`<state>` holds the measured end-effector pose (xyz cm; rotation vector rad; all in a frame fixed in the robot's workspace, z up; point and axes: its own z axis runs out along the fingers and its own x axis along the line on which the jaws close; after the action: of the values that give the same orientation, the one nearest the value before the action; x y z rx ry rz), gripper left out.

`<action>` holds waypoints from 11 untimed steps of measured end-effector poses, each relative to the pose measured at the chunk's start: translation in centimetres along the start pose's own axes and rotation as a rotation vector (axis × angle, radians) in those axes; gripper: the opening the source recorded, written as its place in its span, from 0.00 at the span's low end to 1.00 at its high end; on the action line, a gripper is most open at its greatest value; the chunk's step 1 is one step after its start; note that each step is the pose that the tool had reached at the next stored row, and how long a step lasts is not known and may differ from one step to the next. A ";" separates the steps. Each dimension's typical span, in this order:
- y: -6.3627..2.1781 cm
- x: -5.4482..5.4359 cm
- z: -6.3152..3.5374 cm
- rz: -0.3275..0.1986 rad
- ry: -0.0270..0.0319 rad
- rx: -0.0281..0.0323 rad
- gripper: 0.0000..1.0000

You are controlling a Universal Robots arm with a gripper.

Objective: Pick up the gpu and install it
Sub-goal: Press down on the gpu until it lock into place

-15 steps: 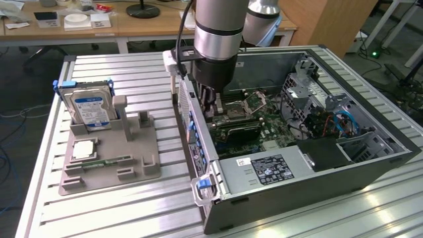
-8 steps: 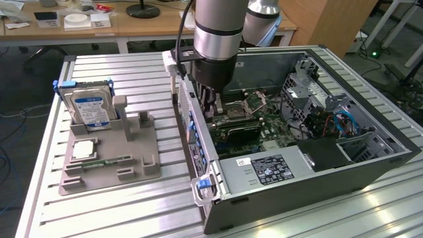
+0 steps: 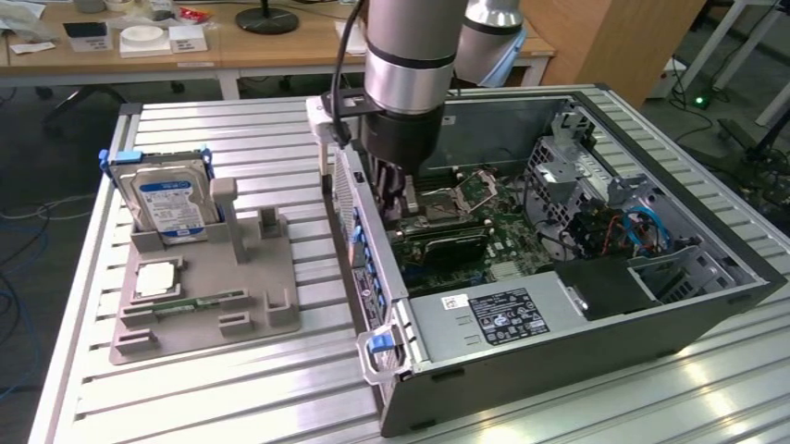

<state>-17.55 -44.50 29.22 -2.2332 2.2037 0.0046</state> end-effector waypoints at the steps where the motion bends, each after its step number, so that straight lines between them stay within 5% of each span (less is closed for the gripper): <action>1: -0.09 0.0 0.08 0.000 0.0001 0.0000 0.11; 7: -0.32 0.0 0.25 0.000 0.0003 -0.0002 0.11; 11: -0.33 0.0 -0.78 0.000 0.0001 -0.0006 0.11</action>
<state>-17.22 -44.54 30.01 -2.2339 2.2038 0.0053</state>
